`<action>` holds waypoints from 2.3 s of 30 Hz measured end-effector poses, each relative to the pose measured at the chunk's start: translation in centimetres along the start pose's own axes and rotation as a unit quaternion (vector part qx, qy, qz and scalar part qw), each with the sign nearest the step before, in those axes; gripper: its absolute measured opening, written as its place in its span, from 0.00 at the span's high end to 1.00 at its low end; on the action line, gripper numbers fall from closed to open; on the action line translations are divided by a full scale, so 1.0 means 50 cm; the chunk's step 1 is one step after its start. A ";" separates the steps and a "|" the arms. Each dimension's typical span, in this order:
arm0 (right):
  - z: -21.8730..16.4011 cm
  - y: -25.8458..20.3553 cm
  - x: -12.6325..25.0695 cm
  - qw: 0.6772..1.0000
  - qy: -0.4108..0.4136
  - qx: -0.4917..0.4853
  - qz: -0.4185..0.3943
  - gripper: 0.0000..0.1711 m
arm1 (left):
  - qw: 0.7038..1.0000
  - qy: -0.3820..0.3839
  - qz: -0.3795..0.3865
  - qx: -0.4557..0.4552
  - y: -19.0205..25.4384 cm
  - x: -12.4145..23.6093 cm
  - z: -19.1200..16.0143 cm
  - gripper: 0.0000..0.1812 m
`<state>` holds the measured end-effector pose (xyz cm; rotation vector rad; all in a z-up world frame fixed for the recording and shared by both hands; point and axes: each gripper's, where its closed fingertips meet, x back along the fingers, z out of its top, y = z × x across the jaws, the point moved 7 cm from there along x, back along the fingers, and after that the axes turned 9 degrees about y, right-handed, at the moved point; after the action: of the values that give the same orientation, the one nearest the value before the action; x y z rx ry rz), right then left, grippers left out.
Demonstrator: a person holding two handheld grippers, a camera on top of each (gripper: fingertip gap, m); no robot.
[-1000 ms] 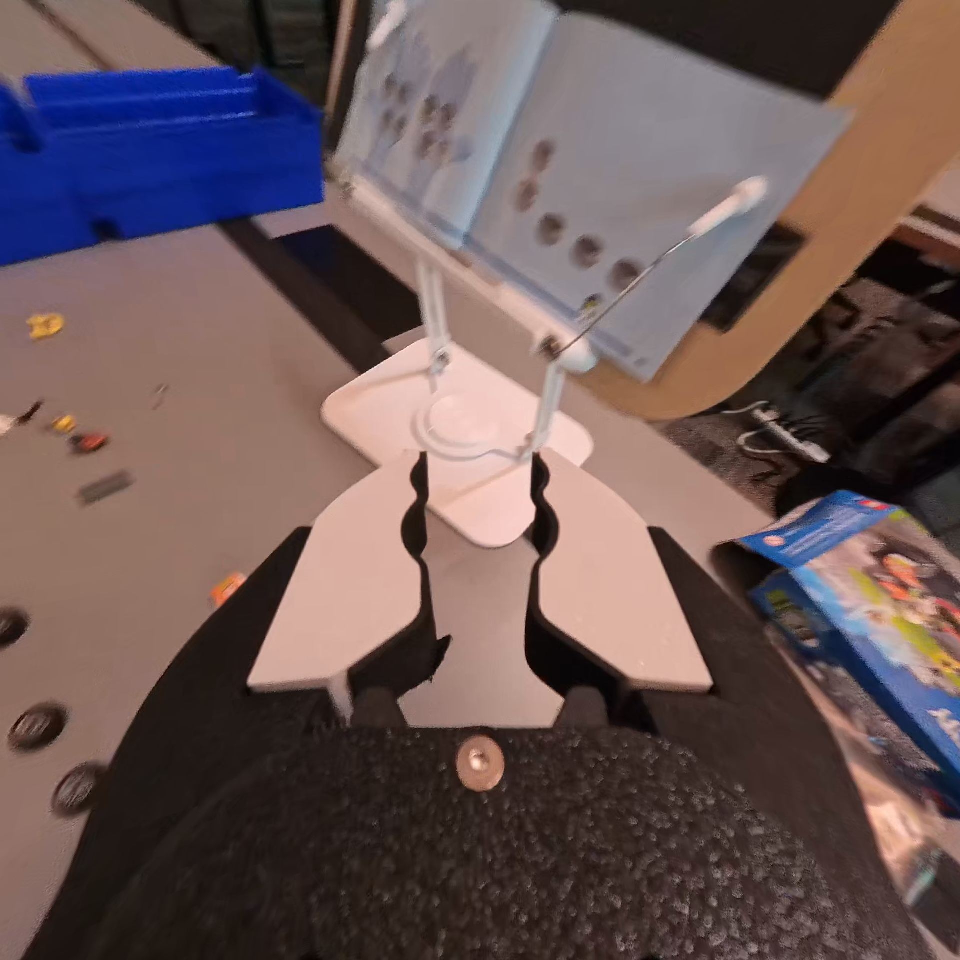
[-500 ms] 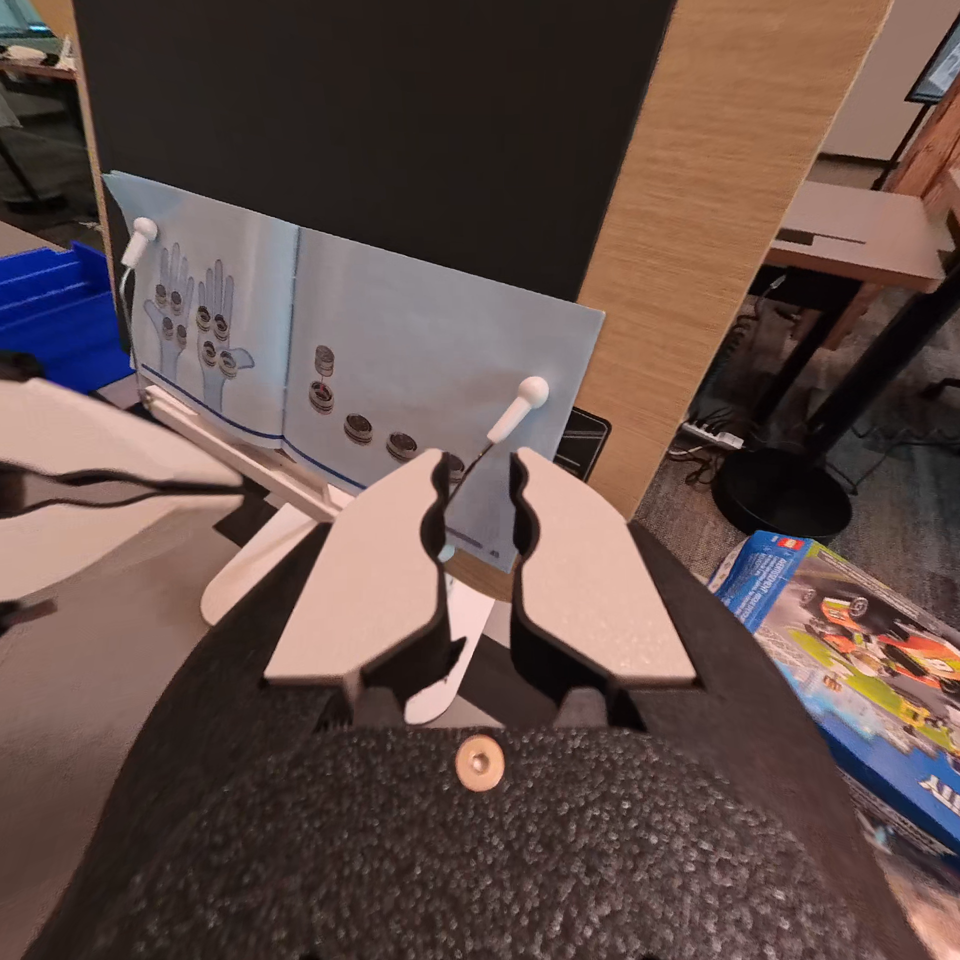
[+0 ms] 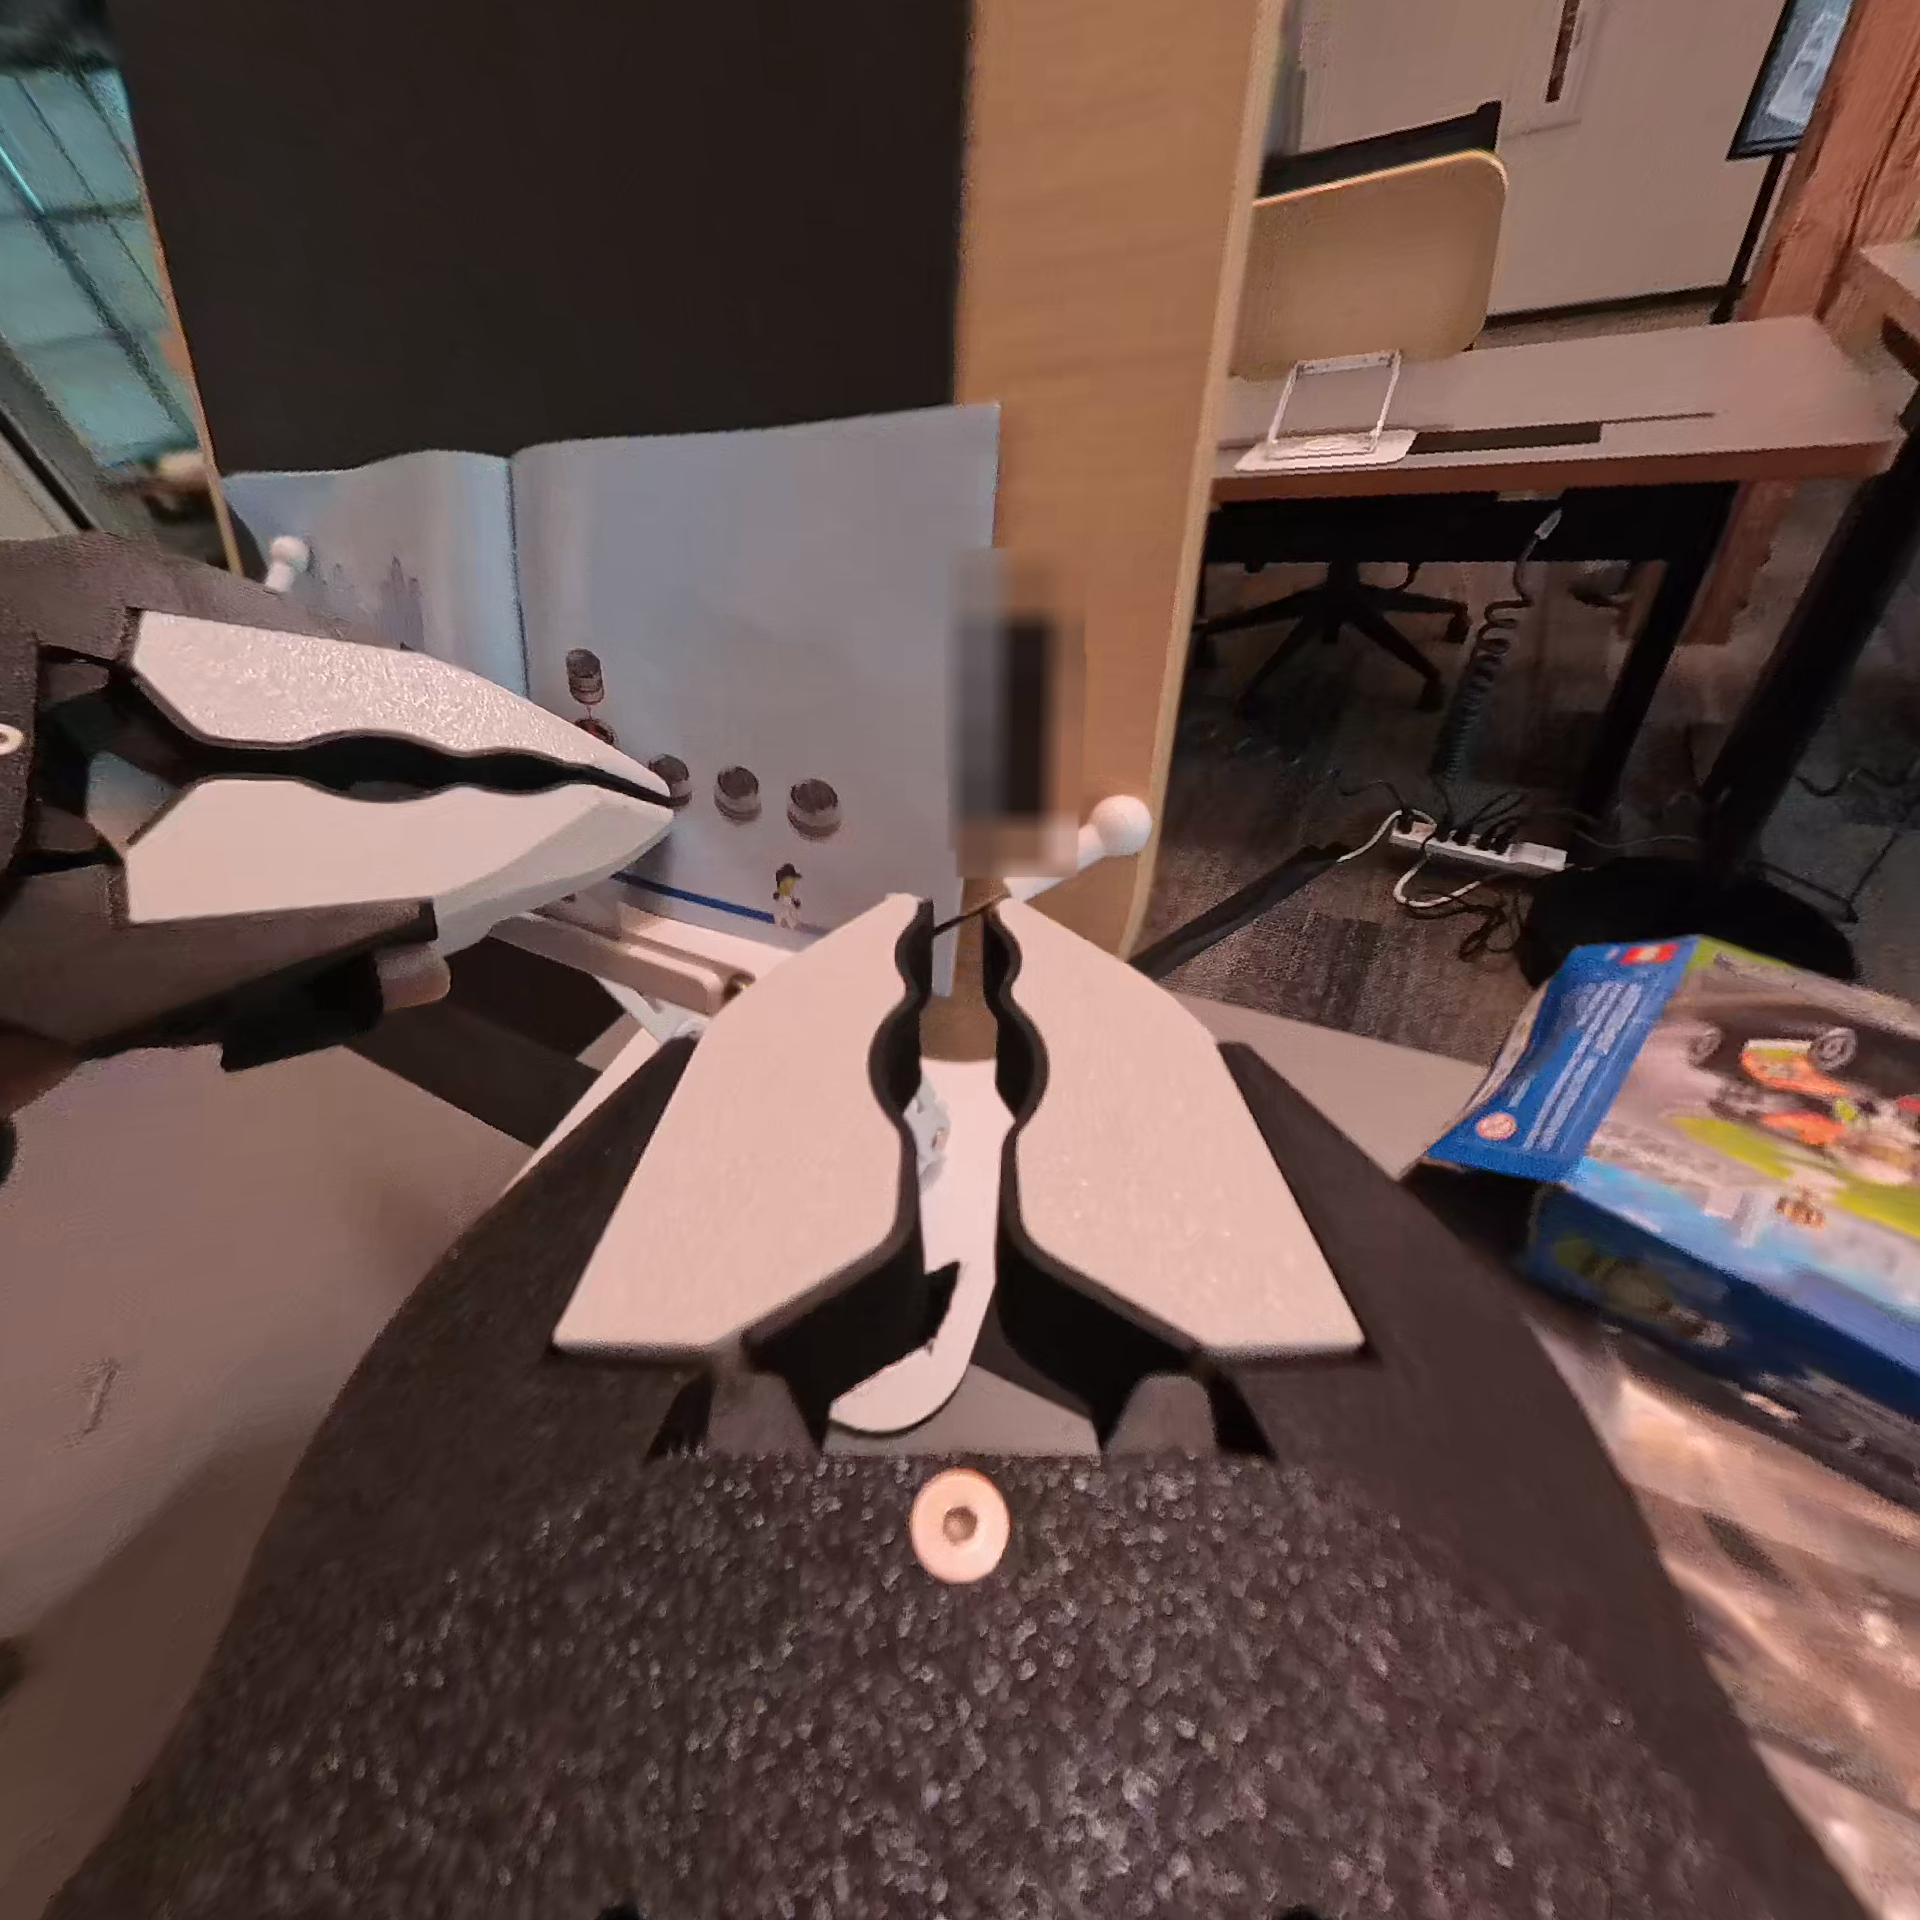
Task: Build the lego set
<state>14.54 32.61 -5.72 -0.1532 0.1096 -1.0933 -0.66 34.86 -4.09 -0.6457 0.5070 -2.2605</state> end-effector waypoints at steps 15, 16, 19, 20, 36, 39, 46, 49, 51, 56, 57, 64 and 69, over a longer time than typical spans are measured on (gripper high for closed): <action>0.065 -0.057 -0.003 0.930 0.010 0.366 0.022 0.76 | 0.999 0.027 -0.008 0.041 -0.004 0.002 -0.005 1.00; 0.072 -0.060 -0.024 0.926 0.005 0.376 0.024 0.75 | 0.999 0.028 -0.009 0.045 -0.004 0.002 -0.005 1.00; 0.087 -0.058 -0.069 0.922 -0.005 0.388 0.014 0.74 | 0.999 0.029 -0.009 0.044 -0.004 0.004 -0.007 1.00; 0.087 -0.055 -0.079 0.922 -0.012 0.386 0.010 0.72 | 0.999 0.029 -0.009 0.045 -0.004 0.004 -0.007 1.00; 0.066 -0.069 -0.083 0.876 0.021 0.479 -0.048 0.83 | 0.995 0.052 0.014 0.090 -0.047 0.041 -0.022 1.00; 0.062 -0.074 -0.078 0.855 0.036 0.512 -0.068 0.84 | 0.992 0.053 0.016 0.111 -0.062 0.045 -0.027 1.00; 0.059 -0.072 -0.081 0.869 0.021 0.492 -0.040 0.85 | 0.993 0.053 0.021 0.107 -0.063 0.044 -0.030 1.00; 0.063 -0.070 -0.079 0.882 0.017 0.471 -0.021 0.90 | 0.992 0.056 0.020 0.110 -0.062 0.047 -0.030 1.00; 0.061 -0.078 -0.073 0.883 0.021 0.468 -0.006 0.95 | 0.992 0.061 0.019 0.111 -0.060 0.054 -0.030 0.99; 0.049 -0.125 -0.049 0.889 0.029 0.454 0.047 0.98 | 0.979 0.099 -0.043 0.171 -0.042 0.095 -0.019 0.92; 0.049 -0.135 -0.044 0.888 0.033 0.456 0.054 0.98 | 0.969 0.111 -0.071 0.207 -0.038 0.106 -0.014 0.90; 0.033 -0.225 -0.023 0.869 0.039 0.473 0.140 0.98 | 0.884 0.177 -0.165 0.401 -0.052 0.147 0.008 0.84; 0.018 -0.272 -0.008 0.854 0.039 0.476 0.208 0.97 | 0.849 0.164 -0.200 0.462 -0.066 0.140 -0.014 1.00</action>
<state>2.62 26.92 -2.41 0.7832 -0.3229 -0.6161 -7.12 32.04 -0.82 0.1604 -0.6363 -2.6305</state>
